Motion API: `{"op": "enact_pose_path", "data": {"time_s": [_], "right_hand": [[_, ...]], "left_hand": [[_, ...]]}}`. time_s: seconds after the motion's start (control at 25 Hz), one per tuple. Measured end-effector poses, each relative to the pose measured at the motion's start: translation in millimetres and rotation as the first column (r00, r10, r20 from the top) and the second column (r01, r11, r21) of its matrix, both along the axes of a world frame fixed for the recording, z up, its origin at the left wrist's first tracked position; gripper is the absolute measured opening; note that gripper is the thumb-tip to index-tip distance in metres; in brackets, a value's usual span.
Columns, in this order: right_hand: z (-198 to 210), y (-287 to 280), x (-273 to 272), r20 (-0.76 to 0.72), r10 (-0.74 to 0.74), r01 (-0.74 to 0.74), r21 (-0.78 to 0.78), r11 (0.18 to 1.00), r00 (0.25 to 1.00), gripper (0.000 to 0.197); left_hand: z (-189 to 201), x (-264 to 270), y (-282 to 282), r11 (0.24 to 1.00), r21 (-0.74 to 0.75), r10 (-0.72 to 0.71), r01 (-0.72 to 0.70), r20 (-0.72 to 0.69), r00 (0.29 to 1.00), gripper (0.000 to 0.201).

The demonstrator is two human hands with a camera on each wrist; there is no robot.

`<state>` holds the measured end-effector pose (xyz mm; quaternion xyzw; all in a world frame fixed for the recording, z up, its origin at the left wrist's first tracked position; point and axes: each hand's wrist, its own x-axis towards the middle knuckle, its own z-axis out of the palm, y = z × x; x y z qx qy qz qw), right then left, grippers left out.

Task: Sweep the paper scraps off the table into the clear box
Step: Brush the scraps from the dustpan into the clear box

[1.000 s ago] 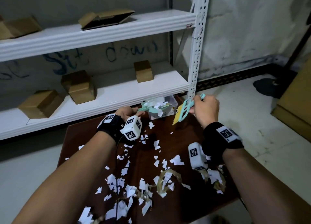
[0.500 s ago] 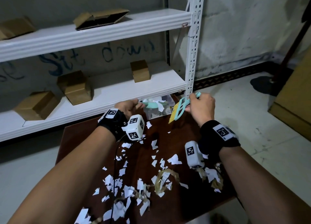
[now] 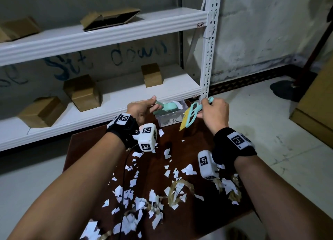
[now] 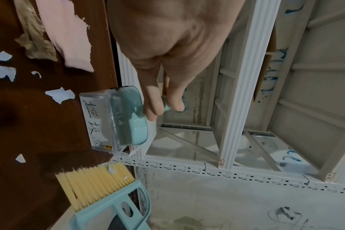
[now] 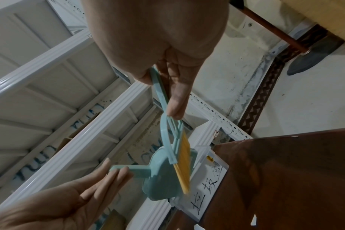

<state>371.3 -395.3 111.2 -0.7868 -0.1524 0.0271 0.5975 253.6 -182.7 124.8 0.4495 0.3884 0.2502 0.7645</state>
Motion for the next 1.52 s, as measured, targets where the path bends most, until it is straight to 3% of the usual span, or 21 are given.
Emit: {"op": "enact_pose_path", "data": {"time_s": [0.24,0.4,0.8,0.96,1.16,1.32,1.44,1.52], "right_hand": [[-0.5,2.6,-1.5,0.011,0.006,-0.006,-0.007,1.000,1.000,0.031],[-1.5,2.8,-0.9,0.016,0.012,-0.012,-0.023,1.000,1.000,0.031],[-7.0,7.7,3.1,0.014,0.013,-0.012,-0.031,0.999,1.000,0.029],[-7.9,8.5,4.0,0.003,0.009,-0.009,-0.048,0.999,1.000,0.034],[-5.8,7.6,3.0,0.004,0.013,-0.013,-0.046,0.999,1.000,0.037],[-4.8,6.5,3.1,0.010,0.006,-0.005,-0.033,0.999,1.000,0.033],[-6.2,9.7,1.2,0.025,0.021,-0.020,-0.044,0.999,0.999,0.032],[-7.8,10.0,0.6,0.023,0.052,-0.050,-0.068,0.996,0.998,0.034]], "left_hand": [[3.3,2.7,-3.4,1.000,-0.003,-0.029,0.029,0.042,0.999,0.035],[8.5,5.5,-8.4,0.998,0.015,-0.057,0.057,0.062,0.996,0.030],[20.1,0.3,-20.0,0.982,0.082,-0.165,0.168,-0.040,0.985,0.022],[32.8,3.4,-19.4,0.967,0.174,-0.187,0.187,-0.018,0.982,0.019],[43.1,4.0,-14.8,0.969,0.162,-0.197,0.188,0.037,0.980,0.021],[50.5,-8.4,-17.4,0.954,0.177,-0.246,0.241,0.009,0.969,0.025],[59.1,-31.9,-13.9,0.938,0.228,-0.258,0.262,-0.051,0.965,0.042],[65.1,-53.2,-16.1,0.918,0.289,-0.250,0.273,-0.112,0.962,0.031]]}}
